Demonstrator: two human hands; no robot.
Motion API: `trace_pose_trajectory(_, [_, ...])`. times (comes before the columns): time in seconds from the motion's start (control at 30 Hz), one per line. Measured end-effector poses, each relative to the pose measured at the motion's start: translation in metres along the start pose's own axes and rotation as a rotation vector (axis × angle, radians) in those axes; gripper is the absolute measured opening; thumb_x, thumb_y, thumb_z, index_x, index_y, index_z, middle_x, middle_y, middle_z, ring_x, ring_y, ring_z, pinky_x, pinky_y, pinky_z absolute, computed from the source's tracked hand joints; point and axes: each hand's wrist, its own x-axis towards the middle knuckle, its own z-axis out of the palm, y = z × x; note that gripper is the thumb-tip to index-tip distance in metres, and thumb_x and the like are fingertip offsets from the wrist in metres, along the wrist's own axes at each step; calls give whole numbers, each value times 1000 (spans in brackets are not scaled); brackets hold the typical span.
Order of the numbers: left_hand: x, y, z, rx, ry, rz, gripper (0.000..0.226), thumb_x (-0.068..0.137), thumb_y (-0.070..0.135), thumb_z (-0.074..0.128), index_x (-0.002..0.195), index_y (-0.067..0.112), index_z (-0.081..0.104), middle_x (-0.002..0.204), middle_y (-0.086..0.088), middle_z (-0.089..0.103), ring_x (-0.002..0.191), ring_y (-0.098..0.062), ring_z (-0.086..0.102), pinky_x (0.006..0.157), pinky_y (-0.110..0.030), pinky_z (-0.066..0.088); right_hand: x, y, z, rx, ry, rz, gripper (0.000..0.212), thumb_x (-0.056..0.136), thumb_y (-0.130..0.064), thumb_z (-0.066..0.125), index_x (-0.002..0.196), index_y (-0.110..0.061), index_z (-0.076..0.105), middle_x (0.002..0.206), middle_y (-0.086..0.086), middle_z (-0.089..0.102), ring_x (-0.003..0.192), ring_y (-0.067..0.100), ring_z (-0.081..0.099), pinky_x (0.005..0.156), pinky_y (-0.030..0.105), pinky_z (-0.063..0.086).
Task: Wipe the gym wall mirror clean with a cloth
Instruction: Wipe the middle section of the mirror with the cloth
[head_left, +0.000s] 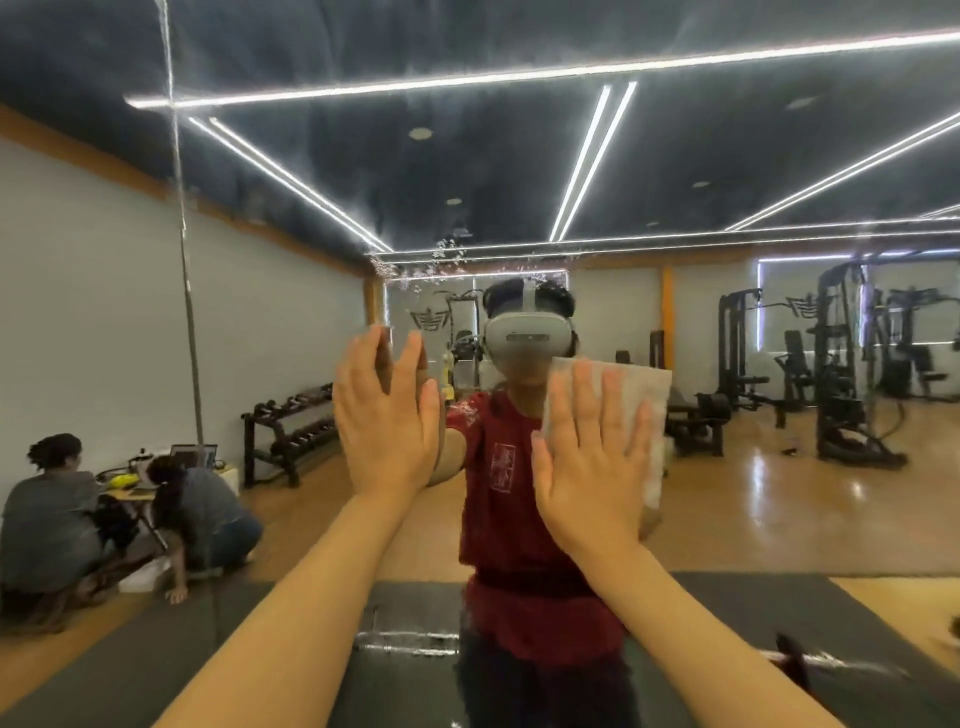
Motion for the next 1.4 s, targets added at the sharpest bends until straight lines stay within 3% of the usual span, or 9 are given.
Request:
trace_pose_trajectory(0.13, [-2,-5,7,-9,44,31,49,98,37,41,145,23,38,150,-18,32,138,-37,28,108,-60,34,23,39,-4,-118,-6,-242,64,99,-43,36,156,-18,22,164,7,15,151,30,13,118,60,11])
trace_pose_trajectory(0.27, [-2,-6,10,-4,64,37,49,98,36,41,145,23,37,150,-18,32,139,-39,29,109,-58,32,100,74,-27,-55,44,45,65,101,-47,21,158,-18,12,165,6,6,152,27,3,120,57,5])
trace_pose_trajectory(0.4, [-3,-6,11,0,47,39,51,98,37,40,147,23,35,152,-19,31,141,-39,28,111,-58,29,108,35,-21,-21,136,260,65,101,-43,24,158,-16,10,165,7,6,152,28,3,118,60,9])
trace_pose_trajectory(0.53, [-3,-5,8,-34,42,26,50,98,36,41,146,24,37,153,-18,29,142,-38,25,111,-59,28,39,-5,-4,-87,-2,-105,65,101,-45,29,157,-16,15,165,10,7,152,32,4,119,60,5])
trace_pose_trajectory(0.63, [-2,-6,7,-39,44,30,50,98,35,42,146,23,39,153,-18,29,142,-37,24,110,-60,29,43,22,-6,-159,1,-345,63,101,-47,28,156,-16,24,163,10,17,150,33,13,117,61,13])
trace_pose_trajectory(0.9, [-1,-7,10,-15,69,36,50,99,37,39,147,24,36,153,-18,30,142,-38,27,111,-58,28,148,36,-21,-46,101,128,65,100,-45,19,158,-16,9,165,9,7,152,29,3,119,58,7])
trace_pose_trajectory(0.97, [-2,-7,11,-7,74,43,51,99,37,39,148,24,36,153,-18,30,142,-38,26,112,-56,28,130,25,-18,-51,104,103,65,101,-44,20,158,-15,9,165,9,5,152,29,2,119,59,7])
trace_pose_trajectory(1.17, [-1,-8,10,-6,73,38,51,99,37,38,148,24,35,153,-18,31,142,-37,26,114,-56,26,28,14,-8,-150,-26,-371,66,99,-45,39,156,-16,22,164,10,14,151,33,10,118,61,12])
trace_pose_trajectory(1.4, [-2,-9,10,9,88,62,49,99,36,39,146,23,37,152,-19,32,142,-35,24,113,-55,25,167,-12,-22,-67,0,-150,65,99,-46,24,158,-18,16,165,7,11,152,30,5,119,58,5])
